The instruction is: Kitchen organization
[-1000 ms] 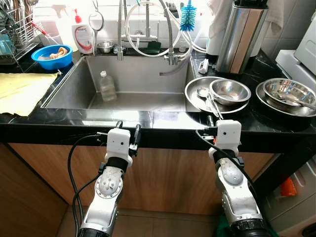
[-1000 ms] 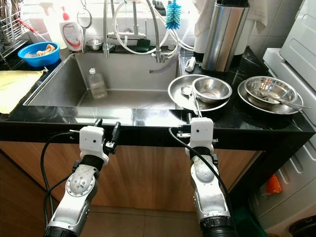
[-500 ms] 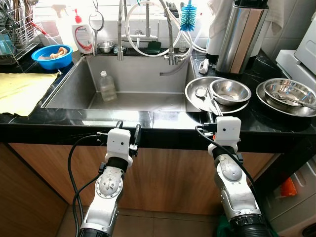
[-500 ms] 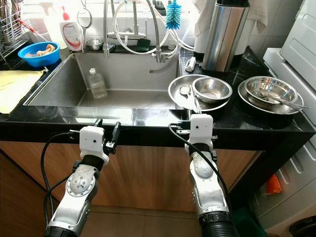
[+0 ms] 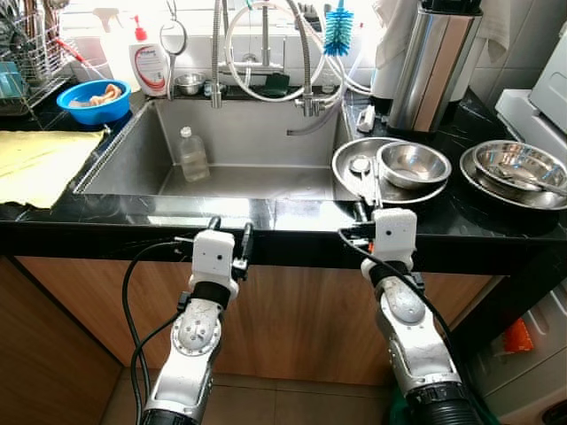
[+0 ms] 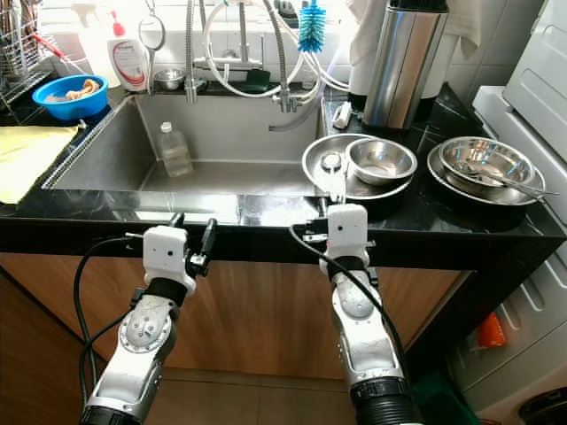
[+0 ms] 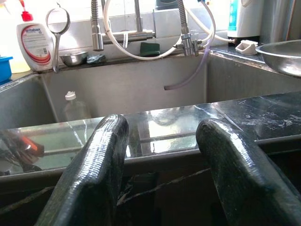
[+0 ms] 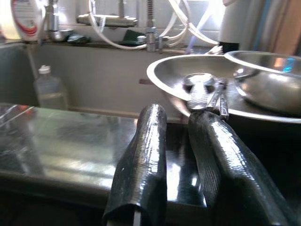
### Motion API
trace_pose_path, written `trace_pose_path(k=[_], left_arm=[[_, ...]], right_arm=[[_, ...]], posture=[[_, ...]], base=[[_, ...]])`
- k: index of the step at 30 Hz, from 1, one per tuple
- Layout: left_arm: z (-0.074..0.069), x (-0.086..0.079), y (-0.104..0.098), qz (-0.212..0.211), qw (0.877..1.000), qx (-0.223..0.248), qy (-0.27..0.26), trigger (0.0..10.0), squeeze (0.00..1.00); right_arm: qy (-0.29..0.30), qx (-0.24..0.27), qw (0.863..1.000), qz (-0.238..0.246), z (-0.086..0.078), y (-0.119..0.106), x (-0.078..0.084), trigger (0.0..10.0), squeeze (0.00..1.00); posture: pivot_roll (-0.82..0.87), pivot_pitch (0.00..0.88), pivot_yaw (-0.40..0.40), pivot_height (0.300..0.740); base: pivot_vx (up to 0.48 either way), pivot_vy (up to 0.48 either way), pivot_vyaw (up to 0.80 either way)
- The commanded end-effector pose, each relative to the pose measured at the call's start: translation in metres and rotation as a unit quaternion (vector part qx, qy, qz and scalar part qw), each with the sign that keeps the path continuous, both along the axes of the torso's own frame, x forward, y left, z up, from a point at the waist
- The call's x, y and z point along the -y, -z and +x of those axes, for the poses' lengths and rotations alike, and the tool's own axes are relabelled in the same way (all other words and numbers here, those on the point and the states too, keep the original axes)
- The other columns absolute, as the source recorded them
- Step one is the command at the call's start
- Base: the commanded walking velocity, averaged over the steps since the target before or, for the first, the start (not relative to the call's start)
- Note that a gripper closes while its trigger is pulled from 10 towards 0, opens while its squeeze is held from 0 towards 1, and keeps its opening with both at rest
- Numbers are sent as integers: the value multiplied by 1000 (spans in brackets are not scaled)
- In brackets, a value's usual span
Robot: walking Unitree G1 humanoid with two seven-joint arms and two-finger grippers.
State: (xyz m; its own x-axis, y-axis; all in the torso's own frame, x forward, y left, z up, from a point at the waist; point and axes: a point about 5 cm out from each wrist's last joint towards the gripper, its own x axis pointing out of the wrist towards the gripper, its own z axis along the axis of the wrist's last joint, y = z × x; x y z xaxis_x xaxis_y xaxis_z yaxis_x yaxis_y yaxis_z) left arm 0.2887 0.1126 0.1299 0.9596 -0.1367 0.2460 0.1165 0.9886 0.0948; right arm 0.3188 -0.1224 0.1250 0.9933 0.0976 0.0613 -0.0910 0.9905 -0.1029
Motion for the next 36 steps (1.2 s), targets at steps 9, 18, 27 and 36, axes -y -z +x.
trace_pose_path(k=[9, 18, 27, 36], left_arm=[[-1, 0, 3, 3, 1000, -10, 1, 10000, 0], [-1, 0, 4, 3, 1000, -10, 2, 10000, 0], [-2, 1, 5, 4, 1000, -12, 4, 10000, 0], [-3, 2, 8, 3, 1000, -19, 3, 10000, 0]], right_arm=[[41, 4, 999, 18, 0, -2, 0, 10000, 0], [80, 15, 996, 20, 1, -5, 7, 10000, 0], [131, 6, 991, 27, 0, -1, 19, 10000, 0], [115, -3, 993, 38, -1, 1, 16, 10000, 0]], posture=[[-82, 0, 12, 740], [-82, 0, 11, 740], [-82, 0, 11, 740], [-83, 0, 9, 740]], base=[[0, 0, 0], [0, 0, 0], [0, 0, 0], [0, 0, 0]])
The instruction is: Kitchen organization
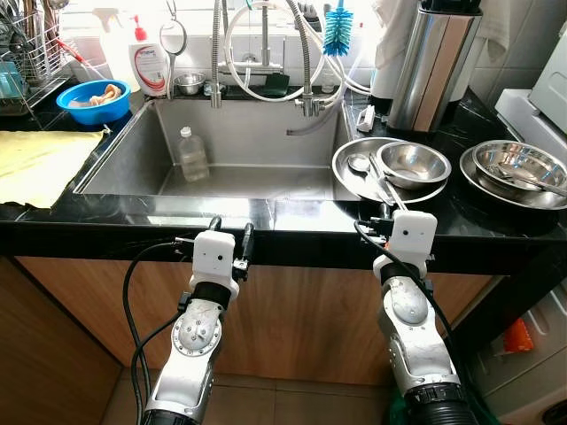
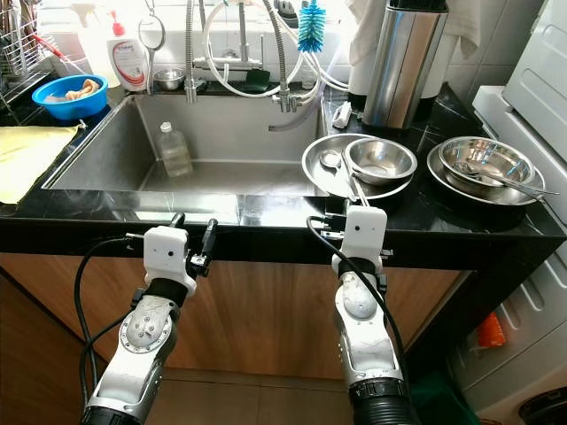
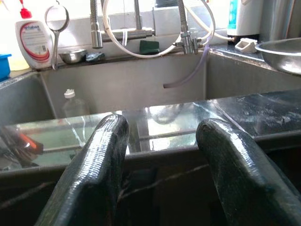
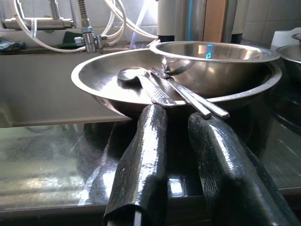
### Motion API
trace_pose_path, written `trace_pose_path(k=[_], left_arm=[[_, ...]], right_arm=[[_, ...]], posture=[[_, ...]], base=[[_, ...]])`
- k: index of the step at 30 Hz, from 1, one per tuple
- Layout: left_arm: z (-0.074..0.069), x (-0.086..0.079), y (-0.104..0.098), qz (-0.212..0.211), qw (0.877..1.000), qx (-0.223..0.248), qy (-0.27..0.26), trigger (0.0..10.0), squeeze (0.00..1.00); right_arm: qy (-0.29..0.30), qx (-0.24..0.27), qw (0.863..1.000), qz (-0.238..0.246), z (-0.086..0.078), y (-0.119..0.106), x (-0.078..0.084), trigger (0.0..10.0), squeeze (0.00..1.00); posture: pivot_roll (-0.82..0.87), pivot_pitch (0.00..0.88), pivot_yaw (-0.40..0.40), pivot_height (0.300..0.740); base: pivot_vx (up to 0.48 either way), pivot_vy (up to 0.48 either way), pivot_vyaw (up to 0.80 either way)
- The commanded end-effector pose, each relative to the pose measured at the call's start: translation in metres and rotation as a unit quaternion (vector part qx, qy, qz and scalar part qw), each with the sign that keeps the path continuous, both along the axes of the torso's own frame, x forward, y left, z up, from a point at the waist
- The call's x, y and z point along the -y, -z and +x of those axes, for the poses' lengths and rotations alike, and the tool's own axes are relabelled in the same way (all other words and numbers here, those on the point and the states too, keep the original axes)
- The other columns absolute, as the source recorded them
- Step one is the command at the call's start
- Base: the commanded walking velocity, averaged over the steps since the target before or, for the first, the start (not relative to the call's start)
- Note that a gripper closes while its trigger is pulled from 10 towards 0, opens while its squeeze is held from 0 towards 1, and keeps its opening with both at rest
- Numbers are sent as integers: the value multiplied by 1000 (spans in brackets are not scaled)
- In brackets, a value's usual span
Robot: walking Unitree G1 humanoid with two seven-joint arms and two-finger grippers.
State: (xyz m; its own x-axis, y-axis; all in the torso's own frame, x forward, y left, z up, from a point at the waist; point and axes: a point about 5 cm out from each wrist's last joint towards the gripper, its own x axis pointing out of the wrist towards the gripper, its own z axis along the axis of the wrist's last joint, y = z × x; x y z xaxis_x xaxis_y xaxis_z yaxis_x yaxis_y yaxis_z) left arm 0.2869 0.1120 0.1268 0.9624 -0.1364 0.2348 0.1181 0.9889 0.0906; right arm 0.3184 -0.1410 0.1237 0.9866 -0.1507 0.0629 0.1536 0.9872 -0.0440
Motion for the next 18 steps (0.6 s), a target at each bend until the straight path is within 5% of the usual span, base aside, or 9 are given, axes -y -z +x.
trace_pose_path(k=[1, 18], left_arm=[[-1, 1, 5, 5, 1000, -13, 3, 10000, 0], [-2, 1, 7, 4, 1000, -19, 4, 10000, 0]], right_arm=[[-12, -4, 1000, 10, 0, 0, -3, 10000, 0], [23, -35, 999, -5, -3, 9, 4, 10000, 0]], posture=[[-83, 0, 8, 740], [-87, 0, 8, 740]], base=[[0, 0, 0], [0, 0, 0]])
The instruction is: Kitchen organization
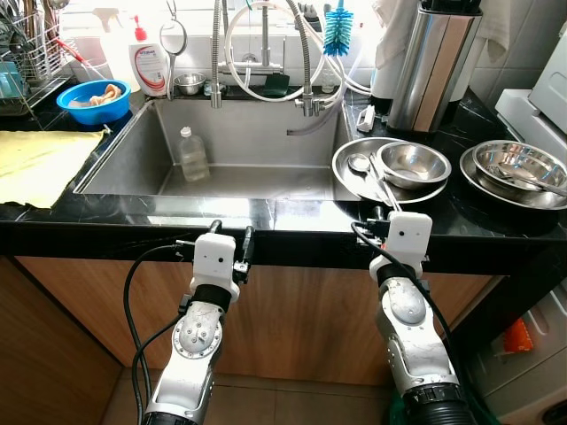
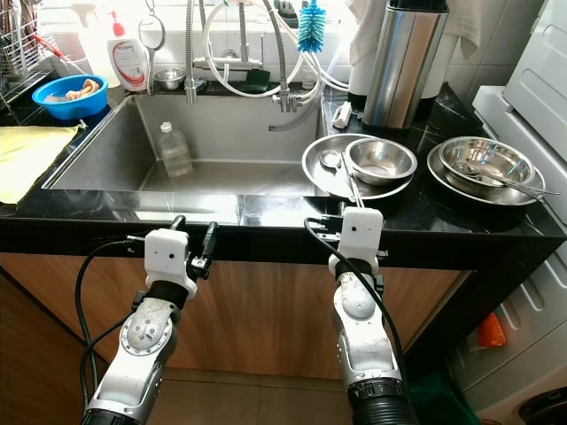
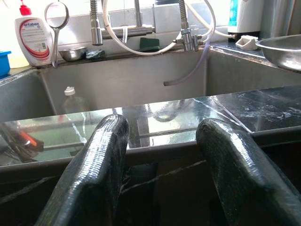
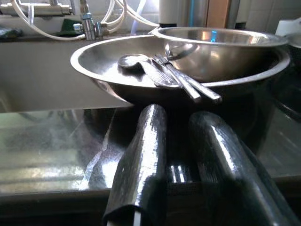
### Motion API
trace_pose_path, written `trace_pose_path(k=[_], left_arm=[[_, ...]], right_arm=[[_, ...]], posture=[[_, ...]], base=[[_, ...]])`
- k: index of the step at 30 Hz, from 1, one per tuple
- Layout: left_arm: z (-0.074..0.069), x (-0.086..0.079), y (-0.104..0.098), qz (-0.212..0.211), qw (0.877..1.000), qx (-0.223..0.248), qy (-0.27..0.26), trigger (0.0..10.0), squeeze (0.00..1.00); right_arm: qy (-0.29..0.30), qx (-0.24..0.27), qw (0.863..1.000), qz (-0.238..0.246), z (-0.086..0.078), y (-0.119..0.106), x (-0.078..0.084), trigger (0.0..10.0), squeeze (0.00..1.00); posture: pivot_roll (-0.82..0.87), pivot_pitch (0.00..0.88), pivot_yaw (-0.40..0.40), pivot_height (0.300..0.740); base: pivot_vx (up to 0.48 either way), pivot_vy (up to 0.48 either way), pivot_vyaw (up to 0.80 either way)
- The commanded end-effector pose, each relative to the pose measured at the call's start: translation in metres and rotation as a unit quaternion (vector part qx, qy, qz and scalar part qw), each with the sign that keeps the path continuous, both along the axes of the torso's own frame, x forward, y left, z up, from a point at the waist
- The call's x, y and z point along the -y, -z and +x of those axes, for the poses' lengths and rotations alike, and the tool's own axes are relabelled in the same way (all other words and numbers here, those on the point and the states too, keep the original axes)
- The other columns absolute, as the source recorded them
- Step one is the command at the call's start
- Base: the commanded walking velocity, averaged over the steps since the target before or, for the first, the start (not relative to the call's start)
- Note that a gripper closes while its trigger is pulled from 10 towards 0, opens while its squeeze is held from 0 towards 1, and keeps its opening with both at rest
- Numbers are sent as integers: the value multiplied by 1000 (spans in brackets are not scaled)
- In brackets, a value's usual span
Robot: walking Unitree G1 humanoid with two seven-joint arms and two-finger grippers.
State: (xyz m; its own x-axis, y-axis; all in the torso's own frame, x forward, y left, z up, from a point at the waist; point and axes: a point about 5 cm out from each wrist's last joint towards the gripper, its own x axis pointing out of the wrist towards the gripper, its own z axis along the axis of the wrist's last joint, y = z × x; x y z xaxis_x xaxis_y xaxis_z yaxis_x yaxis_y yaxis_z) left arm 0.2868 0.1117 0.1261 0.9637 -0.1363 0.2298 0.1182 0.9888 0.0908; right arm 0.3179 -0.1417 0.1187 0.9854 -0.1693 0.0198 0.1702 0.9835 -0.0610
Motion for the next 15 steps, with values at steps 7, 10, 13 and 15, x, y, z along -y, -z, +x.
trace_pose_path(k=[7, 10, 13, 15], left_arm=[[-3, 2, 7, 2, 1000, -18, 5, 10000, 0], [-3, 2, 7, 2, 1000, -18, 5, 10000, 0], [-3, 1, 7, 3, 1000, -18, 4, 10000, 0], [-3, 1, 7, 3, 1000, -18, 4, 10000, 0]], right_arm=[[29, 2, 1000, 0, -5, -2, 5, 10000, 0], [47, 9, 999, -5, -8, -5, 7, 10000, 0], [52, 11, 999, -4, -9, -5, 7, 10000, 0], [49, 13, 999, -3, -10, -6, 6, 10000, 0]], posture=[[-85, 0, 5, 740], [-81, 0, 4, 740], [-82, 0, 5, 740], [-85, 0, 7, 740]], base=[[0, 0, 0], [0, 0, 0], [0, 0, 0], [0, 0, 0]])
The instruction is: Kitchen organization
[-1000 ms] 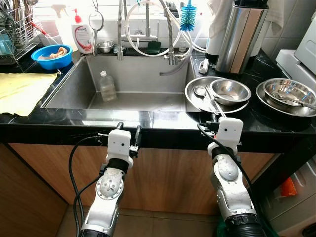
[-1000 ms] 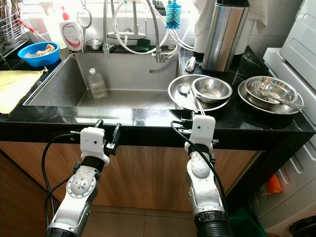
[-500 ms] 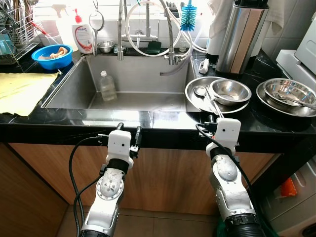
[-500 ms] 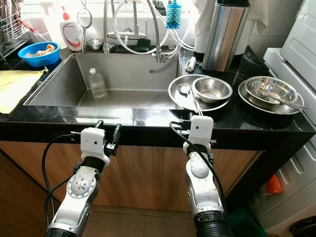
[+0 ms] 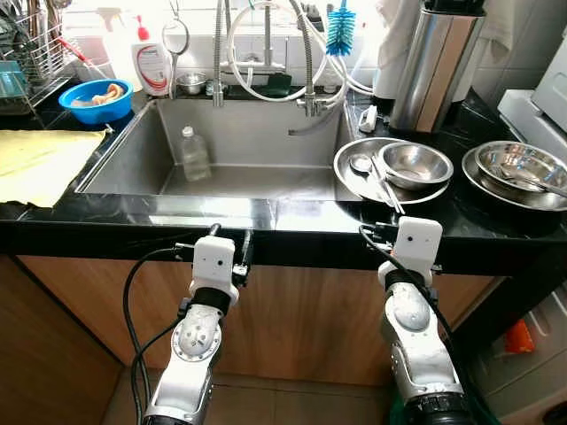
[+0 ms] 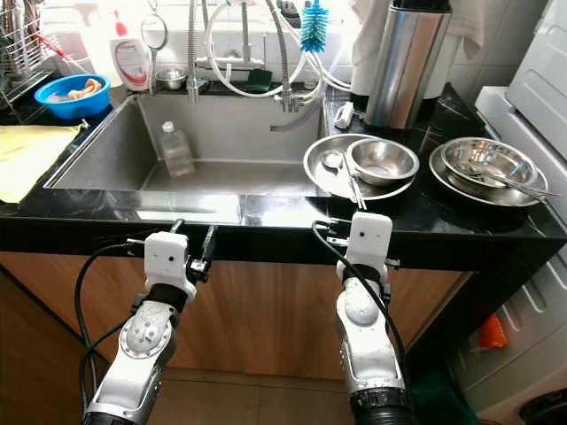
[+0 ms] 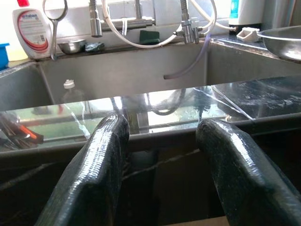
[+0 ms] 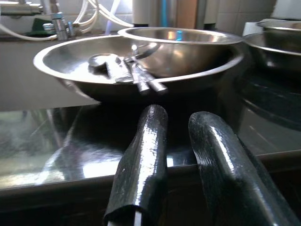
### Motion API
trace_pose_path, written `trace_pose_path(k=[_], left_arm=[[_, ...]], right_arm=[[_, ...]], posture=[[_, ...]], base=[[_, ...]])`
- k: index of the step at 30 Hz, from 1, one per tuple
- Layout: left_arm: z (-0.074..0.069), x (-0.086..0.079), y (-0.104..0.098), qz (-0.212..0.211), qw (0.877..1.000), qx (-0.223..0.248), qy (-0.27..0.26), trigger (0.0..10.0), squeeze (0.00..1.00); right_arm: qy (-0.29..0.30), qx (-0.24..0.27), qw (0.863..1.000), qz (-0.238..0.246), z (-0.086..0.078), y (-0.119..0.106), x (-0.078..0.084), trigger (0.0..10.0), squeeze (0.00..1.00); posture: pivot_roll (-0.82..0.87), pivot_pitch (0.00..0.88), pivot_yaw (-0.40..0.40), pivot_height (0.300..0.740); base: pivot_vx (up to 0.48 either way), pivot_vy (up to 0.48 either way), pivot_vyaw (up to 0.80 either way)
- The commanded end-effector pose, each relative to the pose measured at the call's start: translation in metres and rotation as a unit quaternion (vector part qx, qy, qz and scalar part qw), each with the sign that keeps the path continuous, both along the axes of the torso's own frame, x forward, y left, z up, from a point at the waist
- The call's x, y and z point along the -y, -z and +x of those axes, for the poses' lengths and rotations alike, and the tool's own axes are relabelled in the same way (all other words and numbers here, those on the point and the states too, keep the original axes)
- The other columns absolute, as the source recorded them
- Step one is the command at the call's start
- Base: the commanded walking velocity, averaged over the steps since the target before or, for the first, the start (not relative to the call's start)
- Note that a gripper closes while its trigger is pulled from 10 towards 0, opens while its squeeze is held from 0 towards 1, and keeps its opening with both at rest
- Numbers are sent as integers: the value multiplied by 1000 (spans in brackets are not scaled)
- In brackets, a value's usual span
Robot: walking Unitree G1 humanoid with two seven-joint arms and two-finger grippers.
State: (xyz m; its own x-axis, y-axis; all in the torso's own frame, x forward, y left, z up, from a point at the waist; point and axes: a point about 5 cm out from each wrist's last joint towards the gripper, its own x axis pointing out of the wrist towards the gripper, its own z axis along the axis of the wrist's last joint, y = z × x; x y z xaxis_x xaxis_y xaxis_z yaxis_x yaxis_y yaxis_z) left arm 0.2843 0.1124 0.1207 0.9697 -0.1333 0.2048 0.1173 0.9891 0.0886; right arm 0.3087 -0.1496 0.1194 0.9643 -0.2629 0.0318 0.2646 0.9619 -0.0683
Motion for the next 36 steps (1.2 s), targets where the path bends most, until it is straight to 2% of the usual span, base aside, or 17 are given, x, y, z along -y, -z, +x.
trace_pose_path(k=[1, 7, 14, 15, 16, 17, 19, 20, 21, 22, 36], left_arm=[[-1, 2, 1, 2, 1000, -5, 5, 10000, 0], [0, 4, 1, 1, 1000, -5, 9, 10000, 0], [-1, 3, 2, 2, 1000, -7, 8, 10000, 0], [-1, 3, 2, 2, 1000, -7, 7, 10000, 0], [-1, 3, 2, 2, 1000, -7, 7, 10000, 0], [-1, 3, 2, 2, 1000, -7, 7, 10000, 0], [-1, 3, 2, 2, 1000, -6, 7, 10000, 0], [-1, 3, 2, 1, 1000, -6, 7, 10000, 0], [0, 4, 2, 1, 1000, -6, 8, 10000, 0], [0, 4, 2, 1, 1000, -6, 9, 10000, 0], [-2, 6, 3, 2, 1000, -6, 15, 10000, 0]], right_arm=[[0, 8, 1000, 2, -1, -5, -2, 10000, 0], [-16, 9, 1000, 4, 1, -8, -5, 10000, 0], [-31, -15, 999, 11, 4, -1, -8, 10000, 0], [-30, -14, 999, 13, 5, -2, -8, 10000, 439], [-30, -14, 999, 13, 5, -2, -8, 10000, 439], [-32, -10, 999, 13, 5, -4, -8, 10000, 1000], [-33, -6, 999, 11, 6, -6, -8, 10000, 1000], [-31, -3, 999, 9, 6, -8, -7, 10000, 224], [-29, -1, 1000, 7, 7, -9, -6, 10000, 224], [-28, 1, 1000, 7, 7, -10, -6, 10000, 0], [-32, 20, 999, 6, 10, -18, -7, 10000, 0]], posture=[[-85, 0, 7, 740], [-90, 0, 10, 740], [-85, 0, 8, 740], [-79, 0, 4, 740], [-79, 0, 4, 740], [-79, 0, 3, 740], [-82, 0, 5, 740], [-82, 0, 3, 740], [-82, 0, 3, 740], [-85, 0, 3, 740], [-83, 0, 3, 740]], base=[[0, 0, 0], [0, 0, 0], [0, 0, 0], [0, 0, 0], [0, 0, 0], [0, 0, 0], [0, 0, 0], [0, 0, 0], [0, 0, 0], [0, 0, 0], [0, 0, 0]])
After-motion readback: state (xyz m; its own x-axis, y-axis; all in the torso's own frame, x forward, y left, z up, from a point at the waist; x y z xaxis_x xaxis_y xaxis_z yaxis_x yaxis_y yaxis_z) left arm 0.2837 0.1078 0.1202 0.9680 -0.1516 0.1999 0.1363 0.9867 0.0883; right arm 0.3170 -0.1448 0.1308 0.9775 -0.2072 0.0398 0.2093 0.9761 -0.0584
